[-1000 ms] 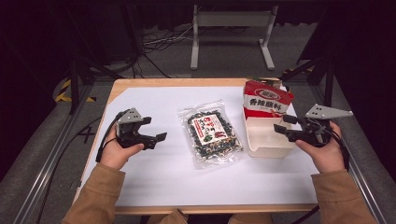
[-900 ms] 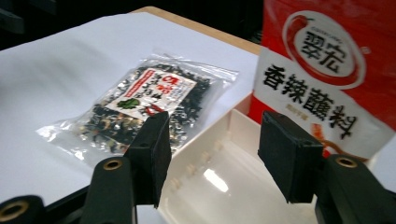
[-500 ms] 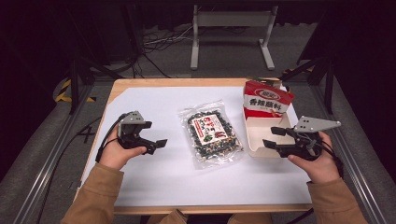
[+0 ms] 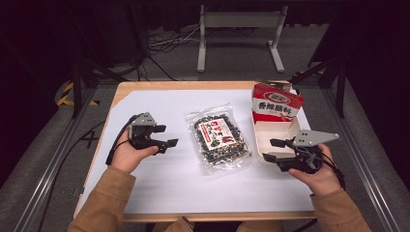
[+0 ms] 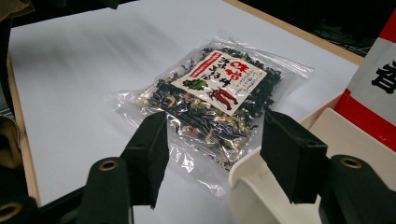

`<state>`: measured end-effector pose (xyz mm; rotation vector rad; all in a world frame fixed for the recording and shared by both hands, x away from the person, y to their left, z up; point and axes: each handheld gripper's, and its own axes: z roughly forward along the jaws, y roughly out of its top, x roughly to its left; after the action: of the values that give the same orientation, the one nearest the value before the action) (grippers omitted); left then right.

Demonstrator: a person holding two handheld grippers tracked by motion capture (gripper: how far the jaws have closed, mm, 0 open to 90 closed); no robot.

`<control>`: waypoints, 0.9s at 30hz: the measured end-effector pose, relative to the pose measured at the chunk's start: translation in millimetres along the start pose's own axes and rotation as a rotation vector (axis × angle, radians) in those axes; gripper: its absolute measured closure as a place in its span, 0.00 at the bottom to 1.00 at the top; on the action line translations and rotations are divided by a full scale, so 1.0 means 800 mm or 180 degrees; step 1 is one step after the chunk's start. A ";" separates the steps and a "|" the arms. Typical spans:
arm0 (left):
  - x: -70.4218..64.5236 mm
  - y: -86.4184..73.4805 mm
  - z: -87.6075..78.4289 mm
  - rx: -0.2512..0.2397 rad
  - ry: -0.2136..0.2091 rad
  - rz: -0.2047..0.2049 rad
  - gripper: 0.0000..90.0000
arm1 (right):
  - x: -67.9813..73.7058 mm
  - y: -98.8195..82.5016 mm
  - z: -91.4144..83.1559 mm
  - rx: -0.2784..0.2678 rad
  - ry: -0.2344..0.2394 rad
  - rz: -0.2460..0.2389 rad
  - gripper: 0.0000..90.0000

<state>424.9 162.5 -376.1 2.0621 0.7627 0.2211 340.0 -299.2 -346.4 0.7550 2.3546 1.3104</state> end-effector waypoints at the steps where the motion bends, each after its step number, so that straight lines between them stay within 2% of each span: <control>1: 0.002 0.002 0.003 -0.0016 0.0012 0.0007 0.27 | 0.001 -0.001 -0.001 0.0000 -0.0013 -0.0008 0.46; 7: 0.011 0.013 0.018 -0.0155 0.0220 -0.0022 0.26 | 0.004 -0.008 -0.009 -0.0060 -0.0081 0.0007 0.46; 11: 0.019 0.021 0.032 -0.0162 0.0180 -0.0083 0.26 | 0.004 -0.011 -0.011 -0.0071 -0.0107 0.0015 0.46; 14: 0.024 0.028 0.043 -0.0121 0.0222 -0.0125 0.25 | 0.004 -0.012 -0.010 -0.0063 -0.0109 0.0004 0.45; 17: 0.025 0.033 0.052 -0.0112 0.0197 -0.0204 0.24 | 0.004 -0.012 -0.009 -0.0059 -0.0104 -0.0003 0.45; 20: 0.026 0.035 0.060 -0.0104 0.0193 -0.0223 0.24 | 0.003 -0.012 -0.008 -0.0064 -0.0102 -0.0012 0.45; 24: 0.030 0.035 0.069 -0.0104 0.0251 -0.0253 0.25 | 0.003 -0.010 -0.006 -0.0079 -0.0088 -0.0027 0.44; 27: 0.040 0.033 0.077 -0.0128 0.0332 -0.0344 0.26 | 0.004 -0.009 -0.005 -0.0083 -0.0078 -0.0038 0.44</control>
<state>487.9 128.2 -394.3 1.9771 0.9232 0.2827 333.1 -302.9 -350.7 0.7437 2.3150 1.3170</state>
